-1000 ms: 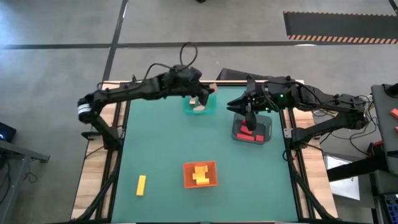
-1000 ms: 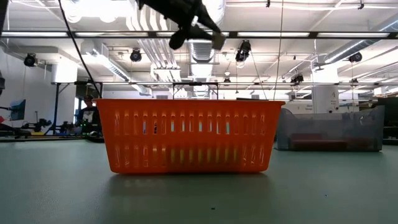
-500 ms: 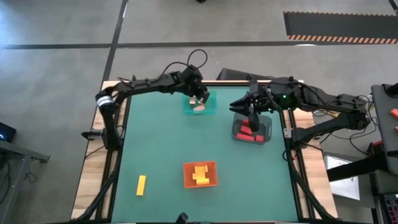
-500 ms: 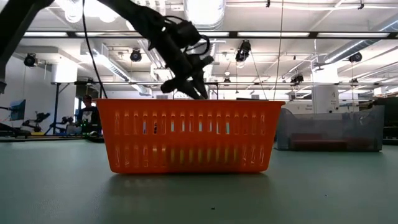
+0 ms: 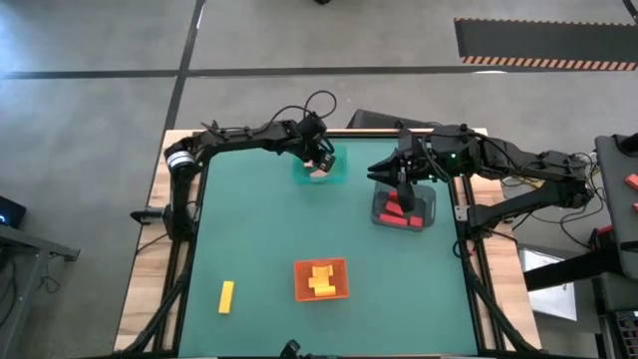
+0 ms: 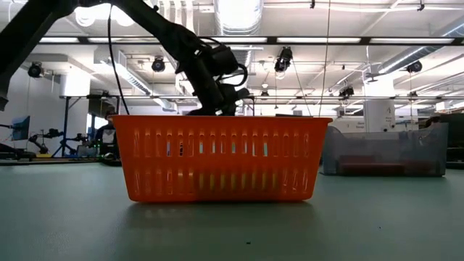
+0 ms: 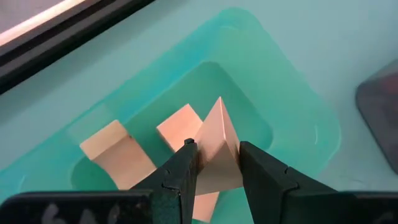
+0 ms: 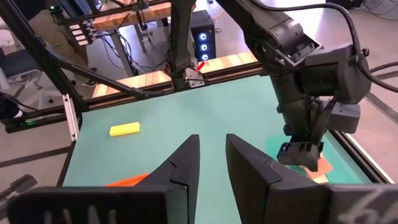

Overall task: Sort & place blocks by color
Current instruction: Put the brown block into the blue bin, then put the yellow block into the orange bin

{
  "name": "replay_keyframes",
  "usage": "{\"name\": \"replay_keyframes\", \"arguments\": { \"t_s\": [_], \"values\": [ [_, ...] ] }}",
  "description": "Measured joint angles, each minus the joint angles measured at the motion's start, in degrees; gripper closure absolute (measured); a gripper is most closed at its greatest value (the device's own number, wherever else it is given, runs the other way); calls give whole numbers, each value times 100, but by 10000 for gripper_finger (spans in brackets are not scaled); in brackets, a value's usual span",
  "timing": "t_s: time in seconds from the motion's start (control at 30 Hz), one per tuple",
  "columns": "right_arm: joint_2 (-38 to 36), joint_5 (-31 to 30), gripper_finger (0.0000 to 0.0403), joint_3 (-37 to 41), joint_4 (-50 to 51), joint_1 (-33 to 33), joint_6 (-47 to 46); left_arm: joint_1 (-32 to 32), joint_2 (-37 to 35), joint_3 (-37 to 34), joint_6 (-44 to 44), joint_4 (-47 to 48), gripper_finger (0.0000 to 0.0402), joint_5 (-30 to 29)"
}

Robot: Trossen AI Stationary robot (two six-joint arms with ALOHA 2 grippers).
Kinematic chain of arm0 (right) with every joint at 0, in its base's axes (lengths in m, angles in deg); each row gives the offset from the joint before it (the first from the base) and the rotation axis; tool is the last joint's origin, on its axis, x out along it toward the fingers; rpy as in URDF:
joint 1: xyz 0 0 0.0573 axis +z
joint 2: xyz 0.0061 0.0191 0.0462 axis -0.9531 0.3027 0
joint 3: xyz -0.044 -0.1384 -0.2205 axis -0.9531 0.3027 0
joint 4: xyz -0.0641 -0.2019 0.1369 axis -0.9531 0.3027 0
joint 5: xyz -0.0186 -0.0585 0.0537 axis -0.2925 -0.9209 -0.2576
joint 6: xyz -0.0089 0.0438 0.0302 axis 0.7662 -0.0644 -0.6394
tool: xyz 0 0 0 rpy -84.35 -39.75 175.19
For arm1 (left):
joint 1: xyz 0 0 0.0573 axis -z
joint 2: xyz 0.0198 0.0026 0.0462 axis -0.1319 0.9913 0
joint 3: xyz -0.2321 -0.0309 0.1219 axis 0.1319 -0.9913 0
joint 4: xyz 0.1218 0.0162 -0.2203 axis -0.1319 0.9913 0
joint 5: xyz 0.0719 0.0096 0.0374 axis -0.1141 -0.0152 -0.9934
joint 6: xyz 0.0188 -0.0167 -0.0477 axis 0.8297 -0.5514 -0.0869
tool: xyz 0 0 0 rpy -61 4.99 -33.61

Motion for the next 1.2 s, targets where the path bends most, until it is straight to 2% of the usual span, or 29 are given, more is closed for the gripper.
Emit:
{"name": "replay_keyframes", "arguments": {
  "t_s": [0.13,0.33,0.7,1.03,1.2],
  "values": [
    [0,-57,335,0,-1,0,0,-10,0,0,0,-122,308,120],
    [2,-148,335,0,3,0,0,-9,-2,-85,-6,-799,308,478],
    [2,-149,335,0,17,0,-46,-9,-7,-110,-153,-985,307,501],
    [2,-148,335,0,20,0,-46,-9,-7,-111,-155,-1011,247,525],
    [2,-146,335,0,20,0,-46,-9,-42,-78,-157,-1000,236,672]
  ]
}}
